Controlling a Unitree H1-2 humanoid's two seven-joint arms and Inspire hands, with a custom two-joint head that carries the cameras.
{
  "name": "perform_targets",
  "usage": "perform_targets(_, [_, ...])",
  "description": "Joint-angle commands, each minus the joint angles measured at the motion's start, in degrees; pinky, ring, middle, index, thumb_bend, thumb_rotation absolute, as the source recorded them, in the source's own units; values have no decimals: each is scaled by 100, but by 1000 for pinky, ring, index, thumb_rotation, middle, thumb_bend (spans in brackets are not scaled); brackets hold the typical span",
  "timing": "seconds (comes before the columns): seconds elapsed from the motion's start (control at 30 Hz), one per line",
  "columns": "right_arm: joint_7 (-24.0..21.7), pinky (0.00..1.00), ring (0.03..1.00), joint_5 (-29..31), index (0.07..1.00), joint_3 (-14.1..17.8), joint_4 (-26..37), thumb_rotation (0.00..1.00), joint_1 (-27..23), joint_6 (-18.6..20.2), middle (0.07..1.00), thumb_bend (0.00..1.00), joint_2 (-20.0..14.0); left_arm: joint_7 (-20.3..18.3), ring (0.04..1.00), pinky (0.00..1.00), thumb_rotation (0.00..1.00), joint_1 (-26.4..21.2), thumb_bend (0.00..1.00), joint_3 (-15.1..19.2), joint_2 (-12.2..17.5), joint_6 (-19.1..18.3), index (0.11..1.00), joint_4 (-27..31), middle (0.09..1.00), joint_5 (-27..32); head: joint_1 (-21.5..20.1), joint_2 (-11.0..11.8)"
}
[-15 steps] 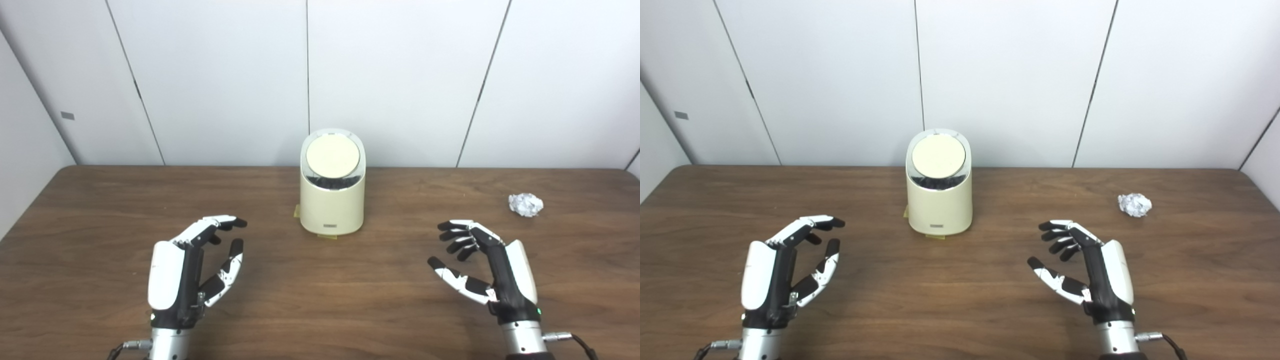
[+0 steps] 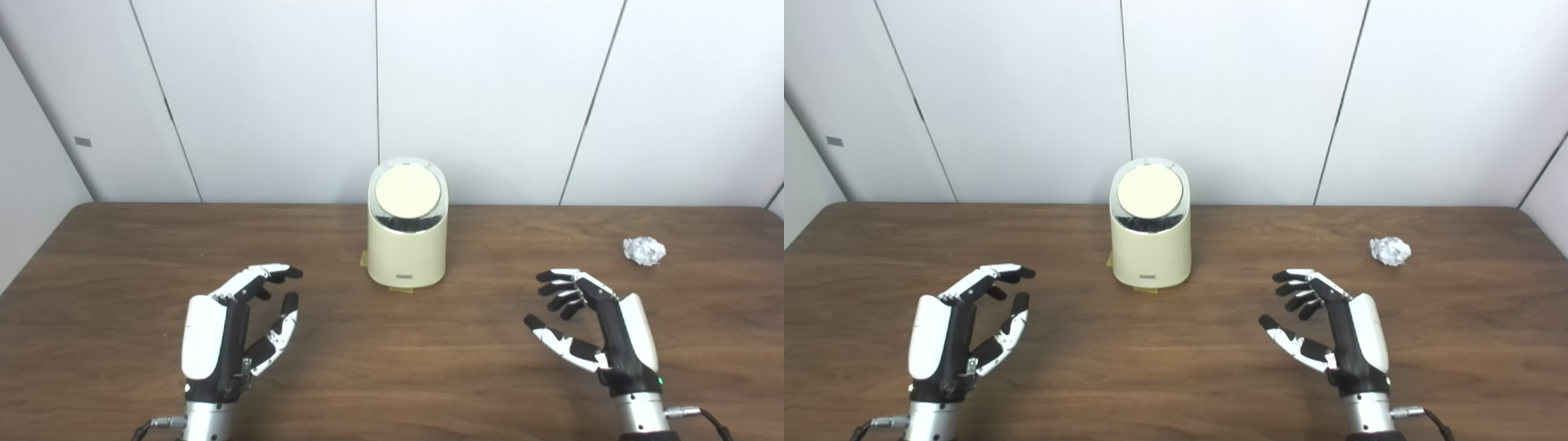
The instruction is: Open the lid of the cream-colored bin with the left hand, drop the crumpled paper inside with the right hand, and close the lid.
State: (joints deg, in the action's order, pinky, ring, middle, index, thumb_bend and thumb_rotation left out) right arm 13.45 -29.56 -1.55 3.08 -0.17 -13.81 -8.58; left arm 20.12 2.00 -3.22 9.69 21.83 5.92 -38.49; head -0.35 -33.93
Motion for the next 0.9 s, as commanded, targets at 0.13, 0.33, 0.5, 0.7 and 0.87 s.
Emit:
perform_targets(0.13, [130, 357, 482, -55, 628, -2, -174, 176, 6, -162, 582, 323, -36, -123, 636, 500, 222, 165, 225, -85, -129, -104, 657, -196, 673, 147, -25, 45])
perform_targets(0.33, [151, 326, 446, -68, 630, -35, -170, 194, -3, -135, 553, 324, 14, -1616, 897, 817, 608, 146, 532, 24, -307, -2133, 913, 779, 925, 1125, -45, 75])
perform_targets(0.5, [145, 371, 502, -34, 635, -62, -169, 201, 6, -137, 591, 320, 27, -2167, 998, 957, 634, -446, 824, 185, -482, -3782, 998, 1554, 999, 1477, -79, 82])
perform_targets(0.7, [167, 316, 443, -61, 641, -73, -203, 193, -1, -109, 563, 323, 29, -2569, 1000, 917, 650, -1570, 919, 192, -467, -4853, 1000, 1625, 1000, 1391, -75, 80])
perform_targets(0.87, [166, 315, 454, -46, 642, -87, -219, 207, -8, -104, 568, 325, 39, -2840, 1000, 953, 620, -2373, 935, 429, -780, -4873, 1000, 1285, 1000, 1117, -68, 81])
